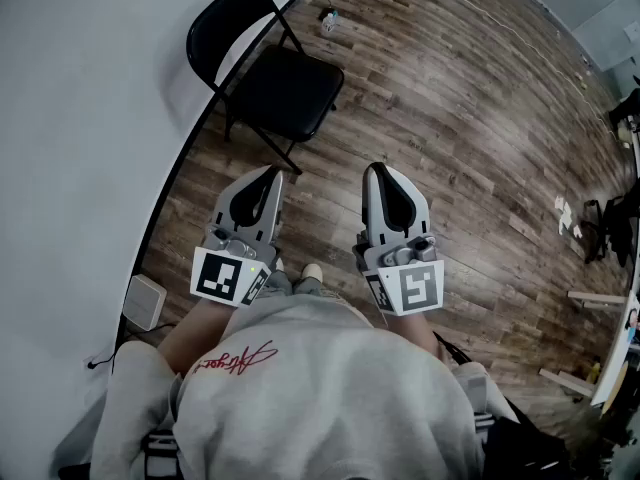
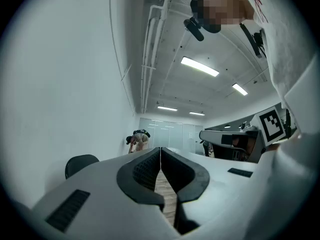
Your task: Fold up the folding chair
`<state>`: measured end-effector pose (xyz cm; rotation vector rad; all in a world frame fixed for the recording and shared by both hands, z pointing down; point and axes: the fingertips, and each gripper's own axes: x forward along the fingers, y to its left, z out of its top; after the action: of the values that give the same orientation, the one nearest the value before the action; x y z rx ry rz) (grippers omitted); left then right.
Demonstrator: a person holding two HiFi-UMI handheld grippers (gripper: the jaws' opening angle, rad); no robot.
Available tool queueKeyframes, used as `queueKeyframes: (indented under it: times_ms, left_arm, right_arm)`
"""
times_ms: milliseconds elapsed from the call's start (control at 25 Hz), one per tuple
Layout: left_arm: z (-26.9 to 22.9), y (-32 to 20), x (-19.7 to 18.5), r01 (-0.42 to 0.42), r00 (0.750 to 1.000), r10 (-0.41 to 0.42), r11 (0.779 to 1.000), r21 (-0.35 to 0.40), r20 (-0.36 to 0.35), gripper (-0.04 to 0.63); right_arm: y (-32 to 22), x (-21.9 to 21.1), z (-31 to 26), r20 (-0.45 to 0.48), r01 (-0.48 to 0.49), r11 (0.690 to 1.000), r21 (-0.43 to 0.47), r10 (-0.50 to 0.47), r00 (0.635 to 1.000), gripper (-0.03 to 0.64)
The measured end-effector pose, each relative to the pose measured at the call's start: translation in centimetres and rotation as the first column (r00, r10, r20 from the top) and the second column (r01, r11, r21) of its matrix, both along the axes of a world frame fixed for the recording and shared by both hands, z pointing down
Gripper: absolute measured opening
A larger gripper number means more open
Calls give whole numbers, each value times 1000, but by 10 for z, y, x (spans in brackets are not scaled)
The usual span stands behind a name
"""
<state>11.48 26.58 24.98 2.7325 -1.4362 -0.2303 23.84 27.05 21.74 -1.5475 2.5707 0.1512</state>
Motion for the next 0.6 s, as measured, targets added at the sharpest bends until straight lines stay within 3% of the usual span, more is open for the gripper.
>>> queueKeyframes:
  times_ms: [600]
  left_arm:
    - [-2, -8, 8, 1, 1000, -2, 1000, 29, 27, 18]
  right_arm:
    - [-7, 4, -1, 21, 11, 1000, 22, -11, 1000, 25]
